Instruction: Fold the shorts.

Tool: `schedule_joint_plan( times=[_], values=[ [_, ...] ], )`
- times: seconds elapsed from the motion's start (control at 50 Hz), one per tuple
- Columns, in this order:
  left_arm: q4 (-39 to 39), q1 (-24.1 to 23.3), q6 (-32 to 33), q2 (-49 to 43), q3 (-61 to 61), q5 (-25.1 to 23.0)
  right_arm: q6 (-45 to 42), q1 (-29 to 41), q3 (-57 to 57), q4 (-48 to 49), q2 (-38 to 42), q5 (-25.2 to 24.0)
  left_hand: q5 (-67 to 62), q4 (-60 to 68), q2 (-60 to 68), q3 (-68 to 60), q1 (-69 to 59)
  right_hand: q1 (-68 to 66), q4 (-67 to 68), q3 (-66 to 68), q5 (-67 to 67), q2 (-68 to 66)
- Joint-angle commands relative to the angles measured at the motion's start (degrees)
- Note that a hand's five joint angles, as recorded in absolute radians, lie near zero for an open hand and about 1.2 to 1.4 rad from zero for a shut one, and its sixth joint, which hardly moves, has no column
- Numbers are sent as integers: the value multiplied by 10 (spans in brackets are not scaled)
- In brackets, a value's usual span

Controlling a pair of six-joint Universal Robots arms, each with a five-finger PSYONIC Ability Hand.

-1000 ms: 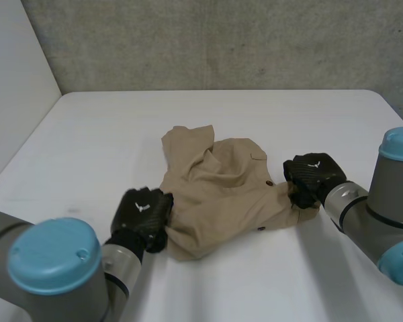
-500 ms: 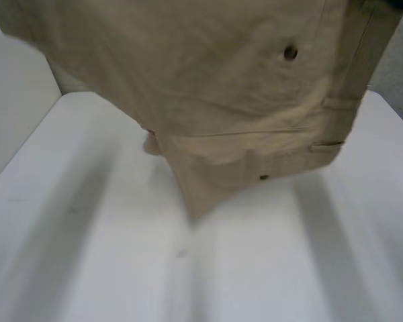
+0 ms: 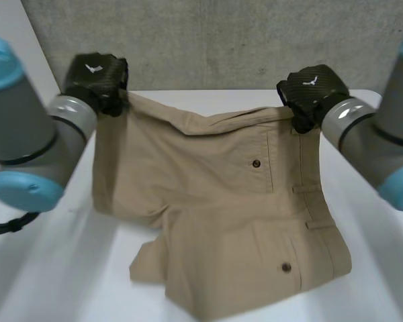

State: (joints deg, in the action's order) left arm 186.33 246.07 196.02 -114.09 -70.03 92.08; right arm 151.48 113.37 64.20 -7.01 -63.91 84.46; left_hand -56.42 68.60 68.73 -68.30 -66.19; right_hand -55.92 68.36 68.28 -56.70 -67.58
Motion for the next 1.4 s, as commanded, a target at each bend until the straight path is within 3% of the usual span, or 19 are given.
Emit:
schedule_joint_plan(
  times=[0.02, 0.14, 0.22, 0.34, 0.5, 0.6, 0.76, 0.9, 1.14, 1.28, 1.4],
  values=[
    [25, -9, 5, -116, 177, 37, 18, 4, -65, 159, 79, 61, -136, 114, 113, -117, -138, -241, 116, 117, -133, -124],
    [111, -20, 6, -118, 292, 59, 43, 7, -126, 299, 83, 68, -136, 114, 113, -117, -138, -241, 116, 117, -133, -124],
    [225, -23, 5, -56, 305, 64, 65, 7, -162, 330, 62, 66, -136, 114, 113, -117, -138, -241, 116, 117, -133, -124],
    [281, -25, 5, -9, 267, 63, 95, 7, -174, 338, 35, 65, -136, 114, 113, -117, -138, -241, 116, 117, -133, -124],
    [284, -26, 1, -1, 112, 57, 94, 7, -103, 297, 31, 55, -136, 114, 113, -117, -138, -241, 116, 117, -133, -124],
    [280, -24, 0, -3, -5, 58, 91, 6, -33, 279, 49, -1, -136, 114, 113, -117, -138, -241, 116, 117, -133, -124],
    [274, -30, 7, -11, -211, 56, 20, 8, 21, 177, 147, -27, -136, 114, 113, -117, -138, -241, 116, 117, -133, -124],
    [215, -58, 11, -11, -306, 55, -32, 2, 79, 113, 138, -25, -136, 114, 113, -117, -138, -241, 116, 117, -133, -124],
    [28, -73, 45, 92, -368, 54, -50, -6, 224, 19, 2, -32, -136, 114, 113, -117, -138, -241, 116, 117, -133, -124],
    [-105, -79, 60, 130, -407, 52, -137, -28, 303, -25, -57, -27, -136, 114, 113, -117, -138, -241, 116, 117, -133, -124],
    [-177, -116, 57, 132, -426, 23, -244, -50, 356, -116, -79, -15, -136, 114, 113, -117, -138, -241, 116, 117, -133, -124]
  ],
)
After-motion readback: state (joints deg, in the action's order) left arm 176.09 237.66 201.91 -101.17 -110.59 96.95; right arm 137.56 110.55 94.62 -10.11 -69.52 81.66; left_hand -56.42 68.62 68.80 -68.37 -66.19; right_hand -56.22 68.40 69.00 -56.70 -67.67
